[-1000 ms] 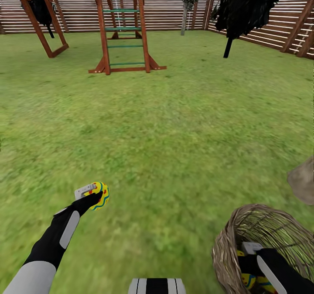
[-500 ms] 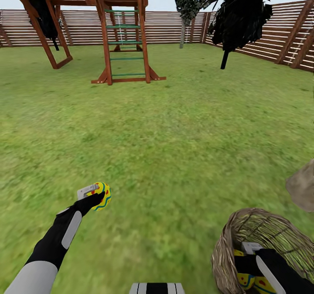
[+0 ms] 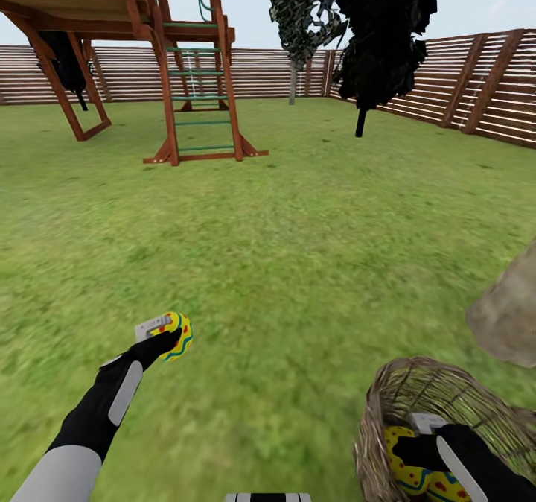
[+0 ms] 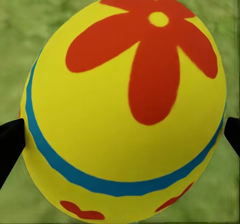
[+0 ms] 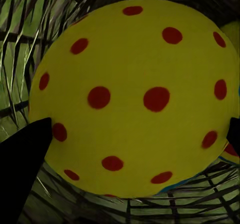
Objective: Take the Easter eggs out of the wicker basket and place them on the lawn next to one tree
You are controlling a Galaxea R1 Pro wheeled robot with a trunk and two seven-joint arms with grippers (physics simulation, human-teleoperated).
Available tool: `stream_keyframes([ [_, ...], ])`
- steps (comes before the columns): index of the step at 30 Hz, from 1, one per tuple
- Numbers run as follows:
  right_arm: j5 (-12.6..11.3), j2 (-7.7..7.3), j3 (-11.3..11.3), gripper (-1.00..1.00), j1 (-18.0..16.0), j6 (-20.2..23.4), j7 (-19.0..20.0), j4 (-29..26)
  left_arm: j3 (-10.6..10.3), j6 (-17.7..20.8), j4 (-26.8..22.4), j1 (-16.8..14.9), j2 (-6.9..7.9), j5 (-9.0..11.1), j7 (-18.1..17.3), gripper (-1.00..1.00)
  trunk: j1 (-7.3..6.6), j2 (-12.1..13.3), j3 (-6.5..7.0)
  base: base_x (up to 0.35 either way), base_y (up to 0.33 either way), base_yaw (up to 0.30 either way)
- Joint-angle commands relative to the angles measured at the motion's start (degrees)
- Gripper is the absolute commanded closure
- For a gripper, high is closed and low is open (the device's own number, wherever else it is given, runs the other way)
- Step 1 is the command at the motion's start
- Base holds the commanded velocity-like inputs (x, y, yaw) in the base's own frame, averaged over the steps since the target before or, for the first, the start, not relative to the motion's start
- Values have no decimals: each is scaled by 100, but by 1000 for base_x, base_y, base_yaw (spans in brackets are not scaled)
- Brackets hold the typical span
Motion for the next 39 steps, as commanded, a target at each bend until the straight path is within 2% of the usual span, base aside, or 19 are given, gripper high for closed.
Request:
stream_keyframes([
  [1, 86, -6, 11, 100, -4, 21, 33, -2, 2, 34, 11, 0, -1, 55, 27, 100, -3, 0, 24, 0, 0, -230],
  [7, 88, -4, 11, 100, -4, 21, 33, -2, 2, 34, 29, 0, -11, 52, 29, 100, -19, 8, 185, 0, 0, -175],
  [14, 88, 3, 11, 100, -4, 12, 33, -2, -99, 26, 31, 0, -3, 54, 29, 100, -37, 17, 342, 0, 0, -11],
  [26, 88, 12, 20, 100, -4, 12, 33, -2, -104, 25, 117, 0, -12, 52, 38, 100, -68, 33, 609, 0, 0, -6],
  [35, 79, 21, 28, 100, -4, 12, 39, 6, -108, -12, 115, 20, -14, 59, 50, 100, -91, 45, 851, 0, 0, -211],
  [36, 79, 23, 31, 100, -4, 12, 40, 6, -110, -98, 95, 32, -22, 56, 53, 100, -94, 47, 873, 0, 0, -145],
  [37, 79, 53, 35, 100, -4, 16, 37, 6, -112, -406, 86, 43, -35, 24, 54, 100, -96, 48, 896, 0, 0, -129],
  [38, 82, 128, 32, 100, -4, 19, 34, 2, -108, -567, 78, 51, -37, -58, 51, 100, -99, 49, 918, 0, 0, -119],
  [39, 83, 186, 30, 100, -4, 20, 33, -4, -105, -571, 84, 69, -38, -146, 53, 100, -101, 51, 940, 0, 0, -111],
])
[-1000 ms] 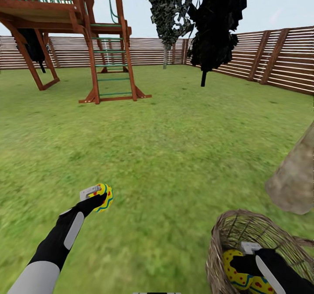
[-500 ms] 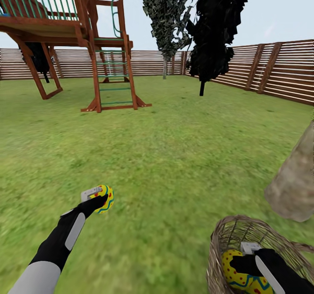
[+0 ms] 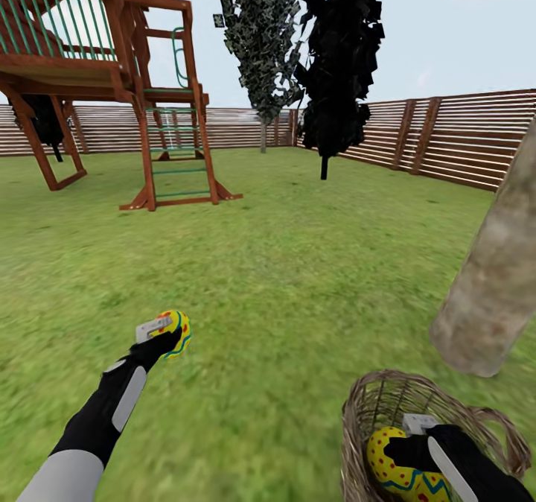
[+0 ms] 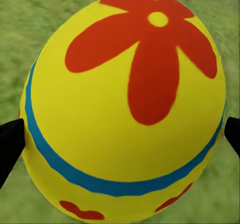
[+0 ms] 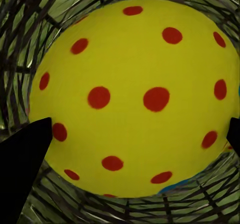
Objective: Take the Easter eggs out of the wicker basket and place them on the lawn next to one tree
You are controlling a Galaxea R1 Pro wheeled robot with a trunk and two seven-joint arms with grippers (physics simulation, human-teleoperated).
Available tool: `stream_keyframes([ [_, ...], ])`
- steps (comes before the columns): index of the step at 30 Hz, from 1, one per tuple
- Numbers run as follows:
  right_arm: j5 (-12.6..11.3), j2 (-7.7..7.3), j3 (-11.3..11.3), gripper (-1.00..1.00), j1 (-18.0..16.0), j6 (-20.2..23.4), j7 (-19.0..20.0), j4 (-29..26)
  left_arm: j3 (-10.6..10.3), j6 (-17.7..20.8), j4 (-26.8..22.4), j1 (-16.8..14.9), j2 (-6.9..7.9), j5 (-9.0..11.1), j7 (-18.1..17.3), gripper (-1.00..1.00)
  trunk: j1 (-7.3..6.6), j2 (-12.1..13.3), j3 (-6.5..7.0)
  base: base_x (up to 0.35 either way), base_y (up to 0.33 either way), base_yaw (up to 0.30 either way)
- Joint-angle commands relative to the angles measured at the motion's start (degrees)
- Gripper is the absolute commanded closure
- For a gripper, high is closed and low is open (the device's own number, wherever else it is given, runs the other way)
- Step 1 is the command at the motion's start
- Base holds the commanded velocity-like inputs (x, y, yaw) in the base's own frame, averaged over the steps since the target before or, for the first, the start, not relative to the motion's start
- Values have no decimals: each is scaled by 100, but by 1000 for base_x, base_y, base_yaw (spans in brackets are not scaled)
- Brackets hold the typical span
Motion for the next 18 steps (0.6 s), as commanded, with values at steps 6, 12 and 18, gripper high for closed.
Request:
stream_keyframes([
  [6, 78, 177, 27, 100, -4, 37, 28, -20, 6, 5, -11, 710, 23, 0, 29, 100, -16, 6, 128, 0, 0, -75],
  [12, 117, 289, 27, 100, -4, 40, -8, -15, 41, 30, -292, 766, 85, 2, 22, 100, -32, 14, 261, 0, 0, -3],
  [18, 119, 369, 33, 100, -4, 49, -10, -12, 35, 1143, -571, 766, 97, 6, 20, 100, -47, 22, 394, 0, 0, 0],
])
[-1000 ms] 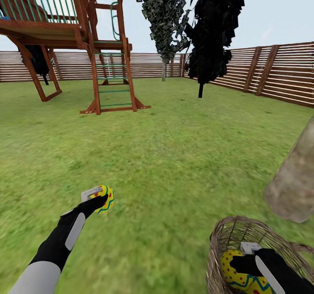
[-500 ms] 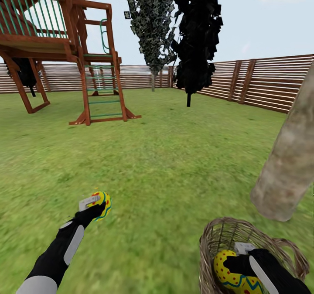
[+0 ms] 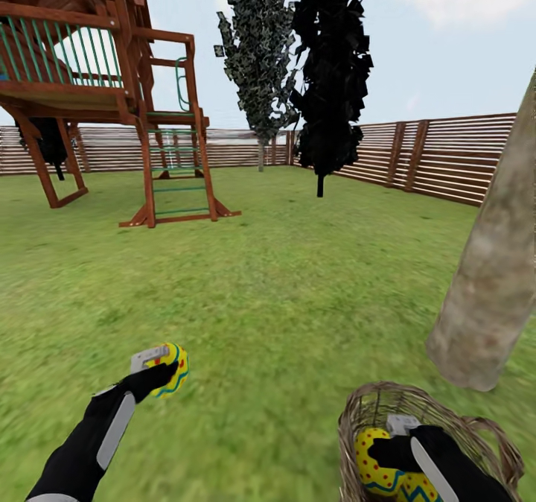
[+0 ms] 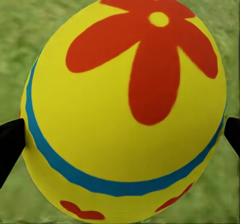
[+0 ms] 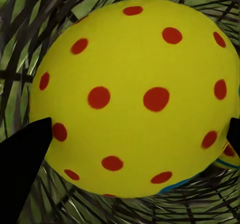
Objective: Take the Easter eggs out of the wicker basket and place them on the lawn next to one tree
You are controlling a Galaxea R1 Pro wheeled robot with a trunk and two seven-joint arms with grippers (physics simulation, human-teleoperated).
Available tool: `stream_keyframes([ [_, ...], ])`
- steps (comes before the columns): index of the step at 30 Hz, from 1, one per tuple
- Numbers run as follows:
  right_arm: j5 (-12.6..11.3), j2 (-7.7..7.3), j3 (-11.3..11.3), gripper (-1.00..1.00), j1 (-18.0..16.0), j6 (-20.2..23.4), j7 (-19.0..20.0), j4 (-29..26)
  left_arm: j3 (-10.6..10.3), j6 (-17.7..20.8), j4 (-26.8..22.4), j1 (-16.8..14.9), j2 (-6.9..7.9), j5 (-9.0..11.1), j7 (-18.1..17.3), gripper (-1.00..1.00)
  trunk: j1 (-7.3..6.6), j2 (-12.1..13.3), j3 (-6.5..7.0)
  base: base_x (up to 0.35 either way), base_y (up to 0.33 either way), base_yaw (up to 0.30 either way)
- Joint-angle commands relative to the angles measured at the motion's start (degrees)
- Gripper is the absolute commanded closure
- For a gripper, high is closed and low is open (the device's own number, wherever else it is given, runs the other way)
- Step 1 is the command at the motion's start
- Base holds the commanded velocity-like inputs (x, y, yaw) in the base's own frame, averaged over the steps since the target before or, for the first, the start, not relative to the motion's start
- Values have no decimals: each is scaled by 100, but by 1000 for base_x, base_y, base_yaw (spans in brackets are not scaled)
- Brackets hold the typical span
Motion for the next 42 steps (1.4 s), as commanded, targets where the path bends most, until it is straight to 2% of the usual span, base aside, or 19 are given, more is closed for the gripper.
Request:
stream_keyframes([
  [1, -1, 12, 14, 100, -3, 23, 39, -8, 9, 278, -88, -2, 1, 59, 26, 100, -3, -1, 17, 0, 0, 0],
  [3, 4, 83, 14, 100, -3, 28, 39, -6, 35, 1286, -580, -2, 53, 61, 26, 100, -9, 2, 61, 0, 0, 0],
  [4, 6, 111, 15, 100, -3, 28, 40, -6, 47, 1964, -979, -2, 195, 69, 22, 100, -11, 3, 83, 0, 0, 0],
  [5, 7, 120, 15, 100, -3, 29, 39, -6, 56, 2267, -1188, -2, 295, 74, 19, 100, -14, 5, 105, 0, 0, 0],
  [8, 9, 119, 4, 100, -3, 29, 37, -6, 157, 2513, -1351, -2, 393, 62, 17, 100, -22, 9, 172, 0, 0, 0],
  [11, 8, 104, -11, 100, -3, 29, 36, -6, 129, 2742, -1293, -2, 384, -11, 28, 100, -29, 13, 238, 0, 0, 0],
  [13, 8, 102, -11, 100, -3, 29, 40, -6, 124, 2772, -1247, -2, 373, -28, 33, 100, -34, 15, 283, 0, 0, 0],
  [18, -20, 45, -45, 100, -3, 54, 42, -10, 46, 2767, -1020, -2, 338, -34, 35, 100, -144, 215, 380, 0, 0, -139],
  [26, -5, 87, -36, 100, -3, 53, 36, -12, -3, 2762, -892, -2, 331, -28, 39, 100, -320, 536, 548, 0, 0, -205],
  [28, 2, 91, -29, 100, -3, 53, 36, -10, -261, 2774, -624, -2, 326, -28, 34, 100, -364, 616, 584, 0, 0, -11],
  [29, 6, 95, -24, 100, -3, 54, 36, -12, -507, 2802, -511, -2, 333, -26, 28, 100, -386, 657, 602, 0, 0, -2],
  [31, 7, 104, -16, 100, -3, 55, 36, -12, -616, 2920, -462, -2, 346, -20, 26, 100, -430, 737, 638, 0, 0, -1],
  [33, 1, 108, -12, 100, -3, 57, 47, -12, -589, 2983, 62, -2, 429, 2, 26, 100, -474, 817, 674, 0, 0, 0],
  [35, 3, 126, 0, 100, -3, 59, 39, -14, -553, 2986, 247, -2, 714, 36, -8, 100, -517, 897, 710, 0, 0, 0],
  [38, 73, 141, -1, 100, -3, 70, -36, -42, -545, 2984, 560, -2, 764, 139, -73, 100, -583, 1018, 763, 0, 0, 0],
  [42, 103, 142, 4, 100, -3, 80, -51, -39, -544, 2977, 596, -2, 753, 242, -88, 100, -671, 1178, 835, 0, 0, 0],
])
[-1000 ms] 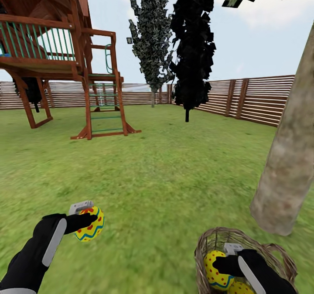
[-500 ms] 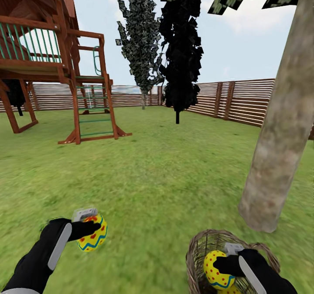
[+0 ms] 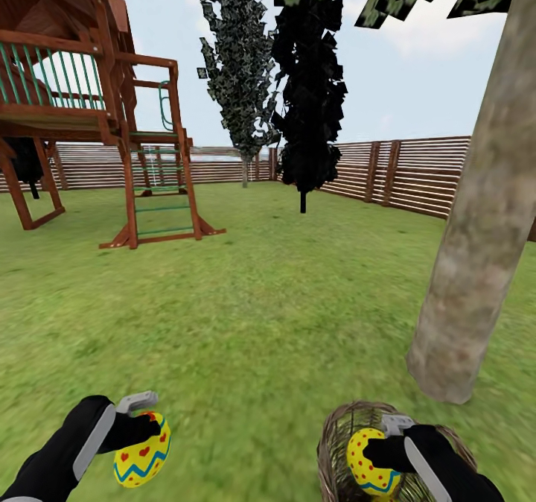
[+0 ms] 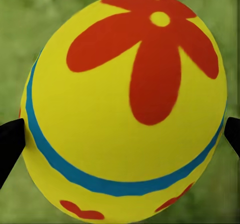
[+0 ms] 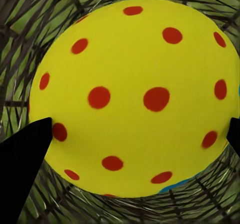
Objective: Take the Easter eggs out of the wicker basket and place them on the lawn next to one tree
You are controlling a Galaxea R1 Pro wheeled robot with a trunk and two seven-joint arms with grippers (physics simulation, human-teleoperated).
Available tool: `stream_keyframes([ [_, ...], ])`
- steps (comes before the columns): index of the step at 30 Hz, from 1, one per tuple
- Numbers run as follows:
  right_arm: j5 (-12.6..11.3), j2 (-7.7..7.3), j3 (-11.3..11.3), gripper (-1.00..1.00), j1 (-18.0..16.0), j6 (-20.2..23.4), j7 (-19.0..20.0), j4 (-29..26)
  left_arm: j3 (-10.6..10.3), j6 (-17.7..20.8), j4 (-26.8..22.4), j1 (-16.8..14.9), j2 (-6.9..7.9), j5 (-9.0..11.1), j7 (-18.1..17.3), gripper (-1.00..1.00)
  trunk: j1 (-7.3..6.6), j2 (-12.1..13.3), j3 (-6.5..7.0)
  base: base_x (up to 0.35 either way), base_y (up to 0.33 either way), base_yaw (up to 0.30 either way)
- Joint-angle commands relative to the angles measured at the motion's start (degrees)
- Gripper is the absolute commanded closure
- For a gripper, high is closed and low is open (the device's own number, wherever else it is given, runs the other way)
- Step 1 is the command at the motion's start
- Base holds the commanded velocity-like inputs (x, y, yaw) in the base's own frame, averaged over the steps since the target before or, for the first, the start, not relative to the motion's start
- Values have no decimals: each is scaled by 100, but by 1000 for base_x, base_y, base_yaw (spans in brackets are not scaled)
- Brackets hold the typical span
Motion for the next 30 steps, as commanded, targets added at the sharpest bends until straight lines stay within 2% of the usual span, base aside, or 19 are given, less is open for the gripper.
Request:
stream_keyframes([
  [1, 37, -3, 13, 100, -3, 18, 33, -1, 4, 25, -8, -2, -4, 23, 14, 100, -24, 39, 12, 0, 0, 0],
  [30, 34, 6, 13, 100, -3, 15, 33, 1, -5, -1, 35, -2, -36, 24, 23, 100, -661, 1202, 533, 0, 0, 0],
])
